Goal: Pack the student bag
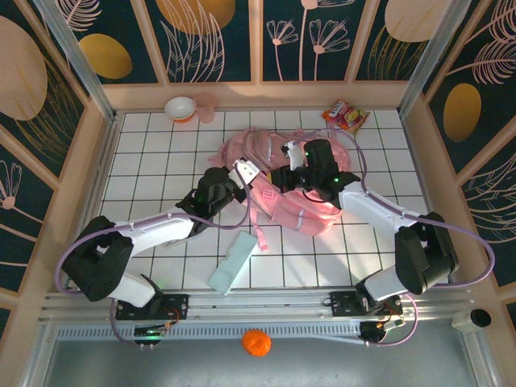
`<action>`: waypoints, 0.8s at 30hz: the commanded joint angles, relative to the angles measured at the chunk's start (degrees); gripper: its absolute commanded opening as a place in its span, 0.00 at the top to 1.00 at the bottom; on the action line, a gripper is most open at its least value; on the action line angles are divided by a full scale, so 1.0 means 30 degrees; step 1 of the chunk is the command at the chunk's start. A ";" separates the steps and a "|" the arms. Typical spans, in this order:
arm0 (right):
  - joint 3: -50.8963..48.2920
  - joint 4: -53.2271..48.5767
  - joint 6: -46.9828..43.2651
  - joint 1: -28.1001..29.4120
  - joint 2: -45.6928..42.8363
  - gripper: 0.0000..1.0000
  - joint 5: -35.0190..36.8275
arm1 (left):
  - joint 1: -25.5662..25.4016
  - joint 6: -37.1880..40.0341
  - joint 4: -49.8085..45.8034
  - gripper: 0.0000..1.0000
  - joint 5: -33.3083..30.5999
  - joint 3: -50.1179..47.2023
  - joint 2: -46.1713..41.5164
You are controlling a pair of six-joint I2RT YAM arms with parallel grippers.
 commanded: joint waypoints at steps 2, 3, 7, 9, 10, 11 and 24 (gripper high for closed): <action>0.0802 0.0463 0.0016 0.0196 -0.0398 1.00 -0.0629 | 0.0187 -0.0558 -0.0009 0.96 -0.0123 -0.0043 -0.0237; 0.0853 0.0464 -0.0006 0.0197 -0.0417 1.00 -0.0688 | 0.0207 -0.0668 -0.0062 0.97 -0.0094 0.0019 -0.0178; 0.0840 0.0450 -0.0064 0.0197 -0.0498 1.00 -0.0822 | 0.0188 -0.1161 -0.0126 1.00 -0.0144 0.0151 -0.0045; 0.0869 0.0253 -0.0170 0.0197 -0.0551 1.00 -0.0780 | 0.0192 -0.1349 -0.0130 1.00 -0.0316 0.0189 -0.0015; 0.0862 0.0082 -0.0299 0.0197 -0.0597 1.00 -0.0727 | 0.0217 -0.1375 -0.0168 1.00 -0.0425 0.0231 -0.0037; 0.0916 -0.0092 -0.0465 0.0197 -0.0639 1.00 -0.0669 | 0.0263 -0.1365 -0.0234 1.00 -0.0450 0.0265 -0.0066; 0.2260 -0.4203 -0.4672 -0.1048 -0.0555 1.00 -0.3774 | 0.3067 -0.0893 -0.1682 1.00 0.4800 0.0107 -0.1065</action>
